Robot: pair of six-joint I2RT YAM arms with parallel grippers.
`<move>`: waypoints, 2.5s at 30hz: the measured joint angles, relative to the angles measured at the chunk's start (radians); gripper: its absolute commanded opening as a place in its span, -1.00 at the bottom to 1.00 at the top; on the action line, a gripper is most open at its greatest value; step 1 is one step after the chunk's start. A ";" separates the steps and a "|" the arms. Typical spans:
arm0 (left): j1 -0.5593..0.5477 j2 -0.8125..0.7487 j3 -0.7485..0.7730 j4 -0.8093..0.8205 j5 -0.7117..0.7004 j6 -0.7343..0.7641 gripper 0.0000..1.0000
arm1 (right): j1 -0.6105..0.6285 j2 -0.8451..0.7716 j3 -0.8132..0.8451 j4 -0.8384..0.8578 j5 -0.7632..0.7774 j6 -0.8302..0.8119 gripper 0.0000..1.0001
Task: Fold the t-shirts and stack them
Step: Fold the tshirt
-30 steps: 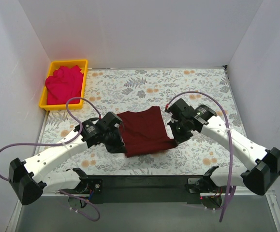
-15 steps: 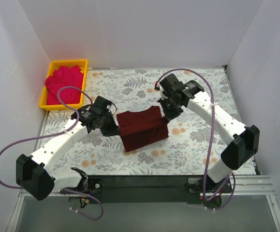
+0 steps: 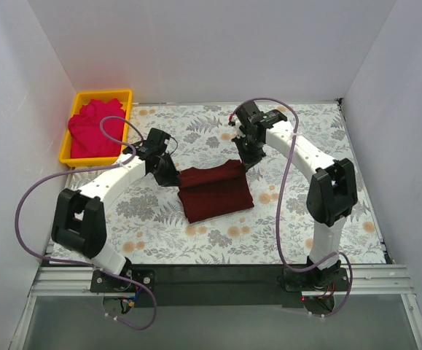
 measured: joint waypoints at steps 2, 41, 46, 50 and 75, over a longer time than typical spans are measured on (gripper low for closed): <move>0.005 0.057 0.004 0.031 -0.002 0.013 -1.00 | -0.019 0.041 0.000 0.025 -0.016 -0.003 -0.97; 0.018 0.119 -0.061 0.195 -0.106 -0.004 -0.10 | -0.098 0.119 -0.187 0.433 -0.090 0.005 -0.21; 0.013 -0.036 -0.108 0.201 -0.108 -0.010 0.24 | -0.099 -0.105 -0.352 0.533 -0.109 -0.014 -0.07; -0.043 -0.173 -0.163 0.253 -0.074 -0.015 -0.11 | -0.100 -0.267 -0.466 0.649 -0.187 -0.048 -0.10; 0.111 0.304 -0.083 0.566 0.118 -0.063 -0.39 | -0.196 0.240 -0.219 0.851 -0.629 -0.046 -0.30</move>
